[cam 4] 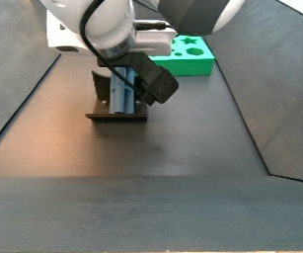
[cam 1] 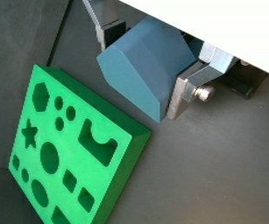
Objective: Pick up the 3 prong object. Move up. Place the 3 prong object on the fixture. Regrasp the 3 prong object. Move to above the board. Insert the 3 prong object.
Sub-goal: Place the 3 prong object on the fixture, then regrasp the 3 prong object.
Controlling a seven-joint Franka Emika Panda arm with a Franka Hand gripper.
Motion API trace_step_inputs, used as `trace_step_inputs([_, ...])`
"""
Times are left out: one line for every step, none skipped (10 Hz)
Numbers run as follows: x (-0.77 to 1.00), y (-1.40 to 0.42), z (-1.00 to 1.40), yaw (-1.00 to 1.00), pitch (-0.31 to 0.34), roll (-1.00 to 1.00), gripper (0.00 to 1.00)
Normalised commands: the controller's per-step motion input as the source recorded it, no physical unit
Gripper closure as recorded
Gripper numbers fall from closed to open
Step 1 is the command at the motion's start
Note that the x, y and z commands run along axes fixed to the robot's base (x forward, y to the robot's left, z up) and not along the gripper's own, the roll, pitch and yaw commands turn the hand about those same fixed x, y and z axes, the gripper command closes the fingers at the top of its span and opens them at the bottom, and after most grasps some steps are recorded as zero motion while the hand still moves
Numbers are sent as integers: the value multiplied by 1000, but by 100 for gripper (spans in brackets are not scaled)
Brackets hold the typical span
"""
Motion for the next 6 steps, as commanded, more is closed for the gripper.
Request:
trace_step_inputs([0,0,0,0,0,0,0])
trace_step_inputs([0,0,1000,62,-23,-54,0])
trace_step_inputs([-2,2,1000,65,-23,-51,0])
trace_step_inputs([-22,6,1000,69,-10,-33,0])
trace_step_inputs([-29,5,1000,65,-1,-19,0])
trace_step_inputs([-37,6,1000,58,15,-3,0])
